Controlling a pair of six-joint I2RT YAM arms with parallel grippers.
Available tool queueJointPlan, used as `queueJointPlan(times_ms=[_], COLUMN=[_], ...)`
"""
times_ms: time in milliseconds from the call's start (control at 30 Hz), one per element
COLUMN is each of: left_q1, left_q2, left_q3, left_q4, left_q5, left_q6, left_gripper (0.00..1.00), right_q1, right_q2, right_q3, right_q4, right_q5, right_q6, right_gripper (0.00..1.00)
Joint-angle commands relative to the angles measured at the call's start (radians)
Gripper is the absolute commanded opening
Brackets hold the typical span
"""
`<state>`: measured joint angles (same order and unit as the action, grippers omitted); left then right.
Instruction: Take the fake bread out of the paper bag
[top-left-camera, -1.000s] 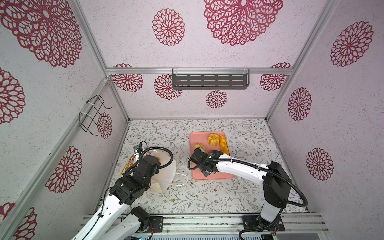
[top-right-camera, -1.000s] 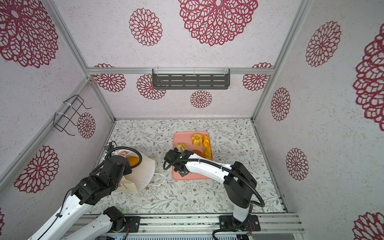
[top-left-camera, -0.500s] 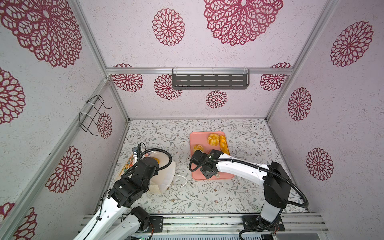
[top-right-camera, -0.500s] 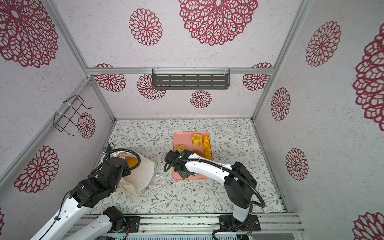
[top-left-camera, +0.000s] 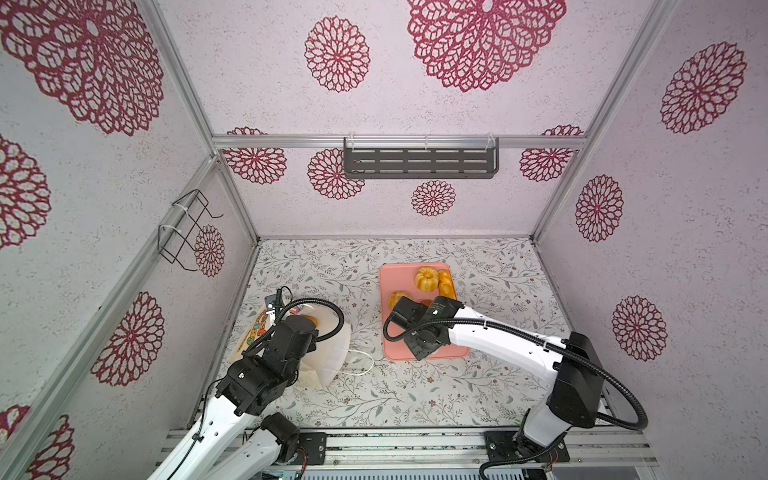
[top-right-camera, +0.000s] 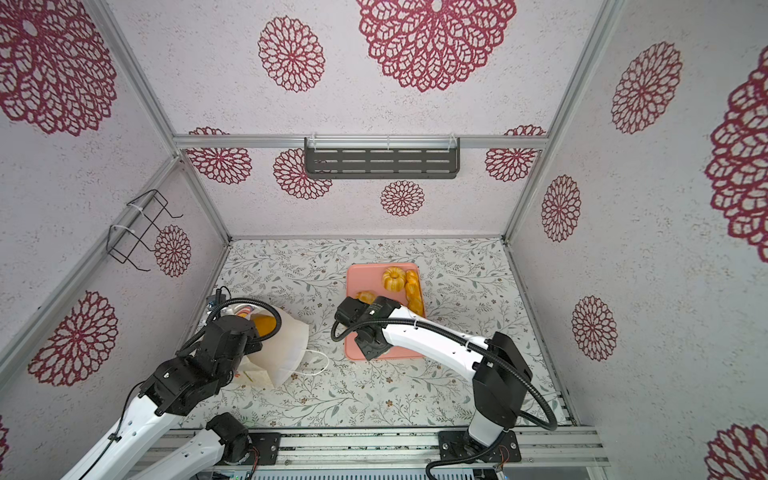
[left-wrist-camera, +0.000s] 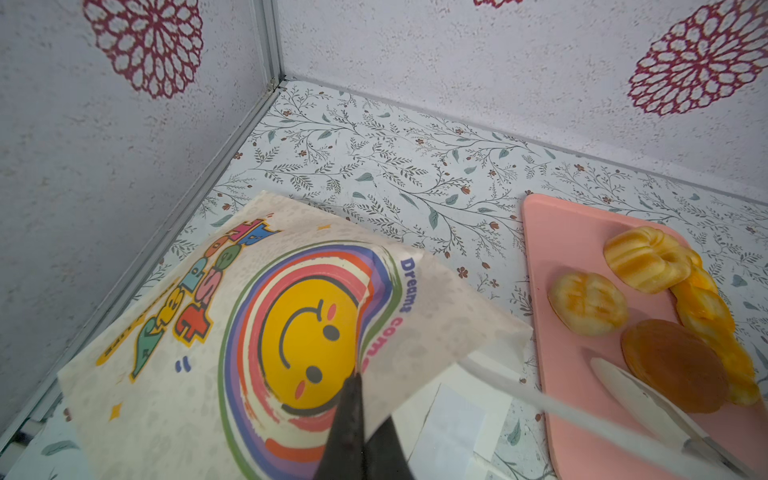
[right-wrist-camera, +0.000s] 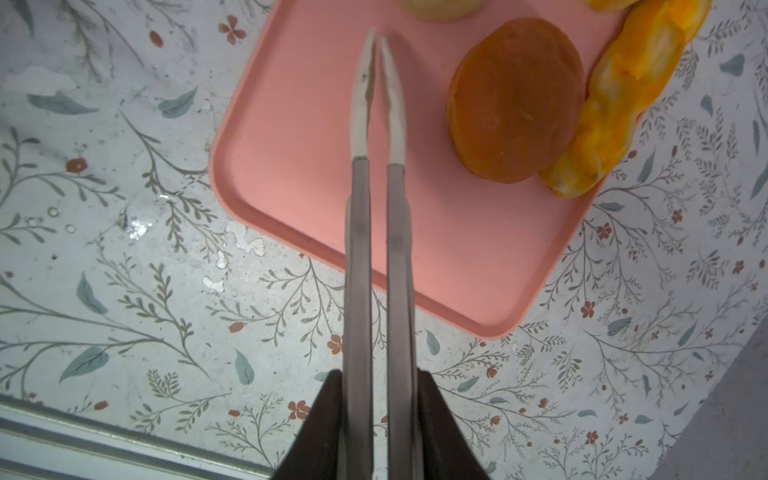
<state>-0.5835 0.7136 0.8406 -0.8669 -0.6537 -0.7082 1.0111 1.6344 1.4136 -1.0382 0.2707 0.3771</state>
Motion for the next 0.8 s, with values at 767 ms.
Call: queueJointPlan(times_ms=[767], left_q1=[0.007], left_q2=[-0.046], left_q3=[0.005], left_q4=[-0.031], left_q5=[0.006], left_q6=[0.001], left_gripper=[0.00], right_q1=[-0.163], right_q2=[0.038], right_q3=[-0.039], right_q4=[0.319], right_q5=[-0.199], right_q6=[0.110], right_gripper=[0.00])
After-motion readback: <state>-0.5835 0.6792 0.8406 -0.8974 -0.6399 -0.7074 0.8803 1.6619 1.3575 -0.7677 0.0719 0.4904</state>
